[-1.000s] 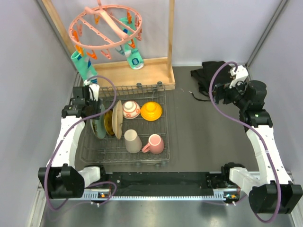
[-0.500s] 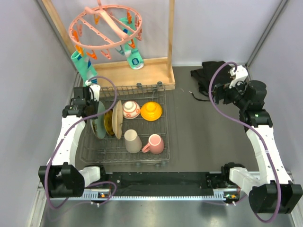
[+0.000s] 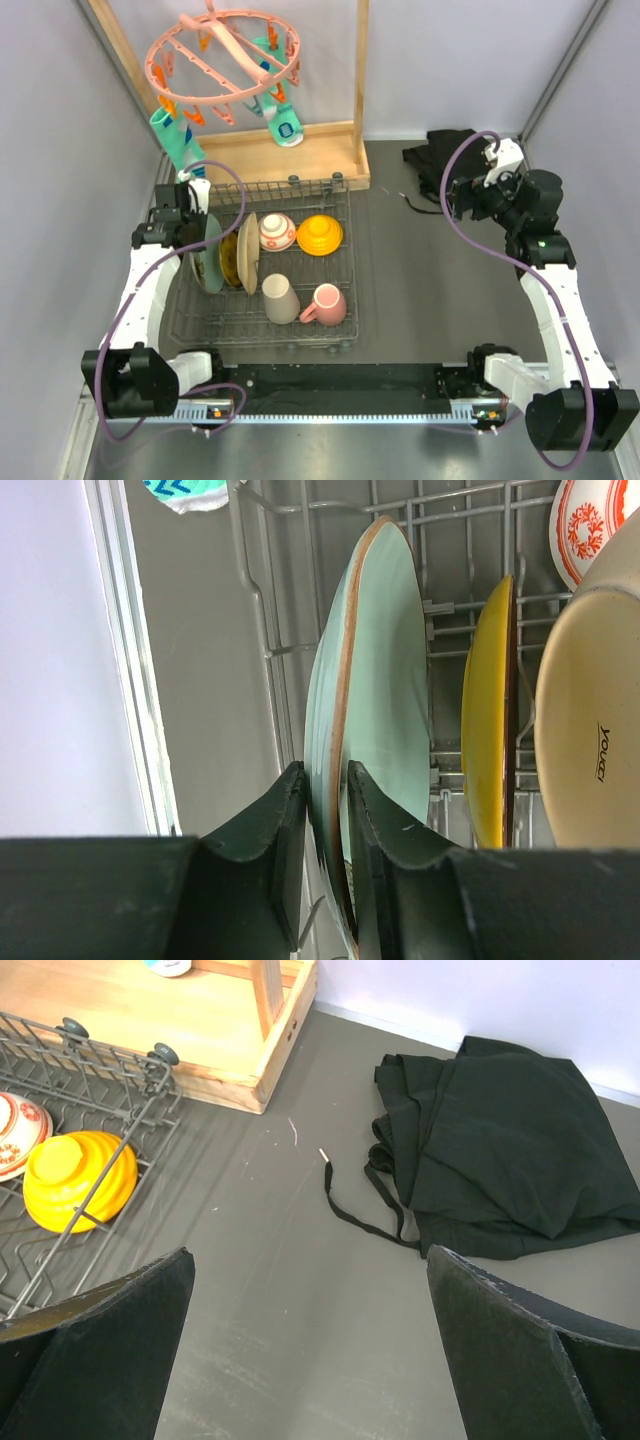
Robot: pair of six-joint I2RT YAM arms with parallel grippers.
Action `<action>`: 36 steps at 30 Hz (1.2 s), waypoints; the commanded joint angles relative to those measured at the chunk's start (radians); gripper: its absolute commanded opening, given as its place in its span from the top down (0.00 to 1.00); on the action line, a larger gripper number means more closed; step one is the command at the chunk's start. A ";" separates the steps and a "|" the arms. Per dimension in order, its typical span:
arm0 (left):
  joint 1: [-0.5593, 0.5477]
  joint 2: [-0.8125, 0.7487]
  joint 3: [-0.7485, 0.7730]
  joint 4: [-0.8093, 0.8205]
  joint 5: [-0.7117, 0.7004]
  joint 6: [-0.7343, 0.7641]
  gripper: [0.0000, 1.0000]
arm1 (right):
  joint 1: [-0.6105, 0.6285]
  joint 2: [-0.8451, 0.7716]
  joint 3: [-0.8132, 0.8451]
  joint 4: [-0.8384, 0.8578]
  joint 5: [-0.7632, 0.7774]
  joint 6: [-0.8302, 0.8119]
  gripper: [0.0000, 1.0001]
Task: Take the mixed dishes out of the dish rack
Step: Pick up the plate from the dish rack.
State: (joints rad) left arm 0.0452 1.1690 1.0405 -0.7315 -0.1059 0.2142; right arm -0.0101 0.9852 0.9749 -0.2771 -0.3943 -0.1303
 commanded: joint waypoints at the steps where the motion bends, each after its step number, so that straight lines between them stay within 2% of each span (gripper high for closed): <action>1: -0.004 -0.009 0.032 0.024 0.060 0.004 1.00 | 0.006 0.007 0.001 0.026 -0.017 -0.014 0.01; 36: -0.087 0.004 0.225 -0.046 -0.121 0.031 1.00 | 0.005 0.015 0.004 0.013 -0.046 -0.025 0.01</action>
State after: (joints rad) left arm -0.0322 1.2026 1.1919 -0.8307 -0.1844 0.2382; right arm -0.0101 0.9989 0.9749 -0.2787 -0.4149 -0.1387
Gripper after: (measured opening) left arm 0.221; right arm 0.988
